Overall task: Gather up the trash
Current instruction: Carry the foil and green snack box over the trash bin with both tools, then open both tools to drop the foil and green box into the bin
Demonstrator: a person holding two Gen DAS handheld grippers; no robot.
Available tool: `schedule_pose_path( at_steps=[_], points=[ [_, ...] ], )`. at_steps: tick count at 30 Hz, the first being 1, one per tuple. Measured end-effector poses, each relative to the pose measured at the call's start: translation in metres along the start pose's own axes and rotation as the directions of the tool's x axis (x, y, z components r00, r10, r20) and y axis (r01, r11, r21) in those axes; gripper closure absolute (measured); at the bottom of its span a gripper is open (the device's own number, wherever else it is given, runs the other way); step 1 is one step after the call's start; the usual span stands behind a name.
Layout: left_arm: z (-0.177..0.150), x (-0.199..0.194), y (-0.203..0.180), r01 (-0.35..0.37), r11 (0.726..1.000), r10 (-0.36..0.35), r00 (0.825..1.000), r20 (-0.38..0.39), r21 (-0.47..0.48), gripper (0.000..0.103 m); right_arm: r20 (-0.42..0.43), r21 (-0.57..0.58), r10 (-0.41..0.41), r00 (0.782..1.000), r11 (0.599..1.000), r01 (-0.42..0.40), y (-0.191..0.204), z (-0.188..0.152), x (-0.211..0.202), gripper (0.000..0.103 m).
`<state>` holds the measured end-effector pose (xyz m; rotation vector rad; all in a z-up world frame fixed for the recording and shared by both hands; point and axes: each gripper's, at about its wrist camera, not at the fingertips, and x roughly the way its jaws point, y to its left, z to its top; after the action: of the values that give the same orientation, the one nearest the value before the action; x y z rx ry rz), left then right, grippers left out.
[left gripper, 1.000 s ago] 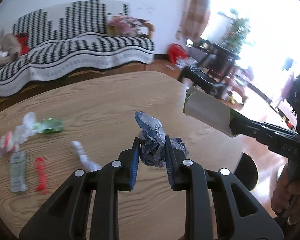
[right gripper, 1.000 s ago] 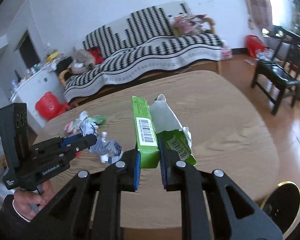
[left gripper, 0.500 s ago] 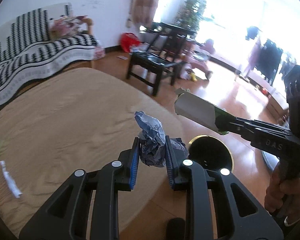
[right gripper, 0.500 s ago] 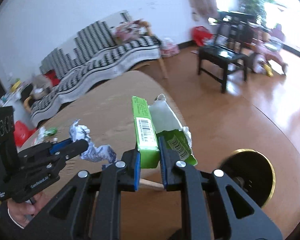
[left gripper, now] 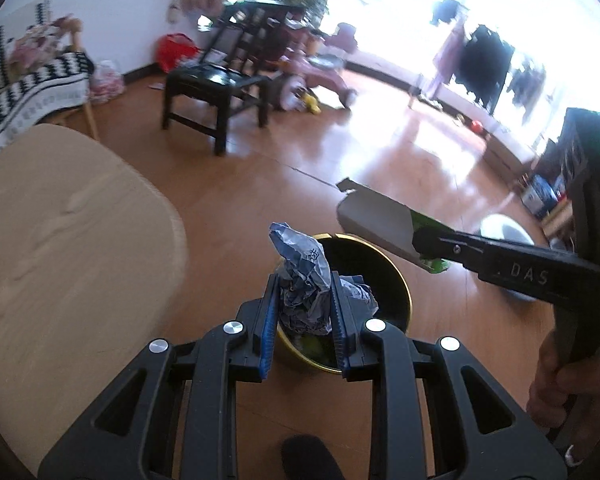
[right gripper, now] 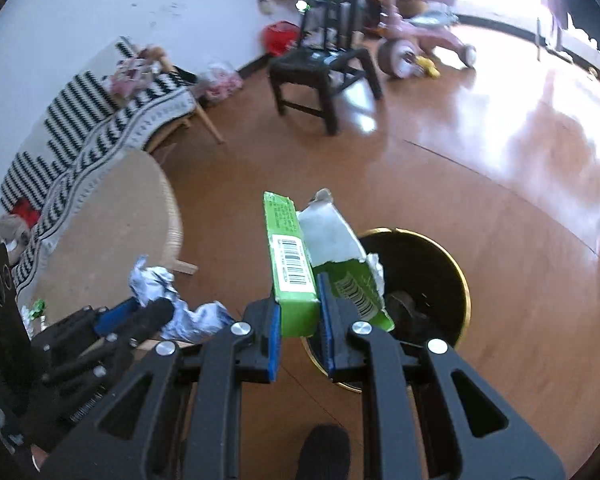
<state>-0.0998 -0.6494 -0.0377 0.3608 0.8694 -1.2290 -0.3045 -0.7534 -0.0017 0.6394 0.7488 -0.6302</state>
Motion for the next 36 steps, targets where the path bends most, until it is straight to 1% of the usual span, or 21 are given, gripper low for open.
schedule_pose_path(
  at_steps=[2, 5, 11, 19, 26, 31, 32, 33, 34, 35, 36],
  points=[
    [-0.001, 0.017, -0.008, 0.009, 1.000, -0.008, 1.000, -0.025, 0.017, 0.080, -0.012, 0.017, -0.015, 1.000, 1.000, 0.016, -0.007, -0.002, 0.003, 0.086],
    [-0.001, 0.033, -0.012, 0.018, 1.000, -0.017, 0.999, -0.048, 0.024, 0.080, -0.021, 0.042, -0.030, 0.999, 0.999, 0.031, -0.021, -0.003, 0.005, 0.086],
    [0.005, 0.053, -0.013, 0.033, 0.999, -0.031, 0.997, -0.074, 0.028, 0.080, -0.028, 0.062, -0.037, 0.999, 0.997, 0.039, -0.034, -0.005, 0.004, 0.086],
    [0.004, 0.064, -0.018, 0.042, 0.998, -0.039, 0.995, -0.091, 0.037, 0.080, -0.029, 0.086, -0.050, 0.998, 0.995, 0.053, -0.045, -0.003, 0.007, 0.086],
    [0.003, 0.067, -0.018, 0.042, 0.998, -0.038, 0.995, -0.095, 0.041, 0.080, -0.028, 0.090, -0.054, 0.998, 0.994, 0.056, -0.045, -0.003, 0.007, 0.086],
    [0.003, 0.071, -0.019, 0.057, 0.997, -0.052, 0.993, -0.107, 0.043, 0.079, -0.021, 0.102, -0.051, 0.998, 0.993, 0.053, -0.045, -0.005, 0.005, 0.086],
    [0.003, 0.073, -0.020, 0.064, 0.997, -0.058, 0.992, -0.114, 0.049, 0.079, -0.019, 0.108, -0.050, 0.999, 0.993, 0.052, -0.045, -0.005, 0.004, 0.082],
    [0.002, 0.075, -0.022, 0.066, 0.996, -0.059, 0.991, -0.122, 0.054, 0.073, -0.021, 0.117, -0.049, 0.999, 0.992, 0.051, -0.046, -0.003, 0.004, 0.076],
    [0.002, 0.077, -0.022, 0.065, 0.996, -0.057, 0.990, -0.127, 0.057, 0.067, -0.018, 0.130, -0.046, 0.999, 0.990, 0.048, -0.047, -0.003, 0.004, 0.050],
    [0.001, 0.079, -0.022, 0.067, 0.996, -0.059, 0.990, -0.131, 0.058, 0.047, -0.011, 0.136, -0.048, 0.999, 0.990, 0.049, -0.051, -0.002, 0.002, 0.031],
    [0.001, 0.079, -0.022, 0.065, 0.996, -0.057, 0.991, -0.124, 0.057, 0.034, 0.003, 0.136, -0.053, 0.999, 0.989, 0.052, -0.052, -0.002, -0.001, 0.030]
  ],
)
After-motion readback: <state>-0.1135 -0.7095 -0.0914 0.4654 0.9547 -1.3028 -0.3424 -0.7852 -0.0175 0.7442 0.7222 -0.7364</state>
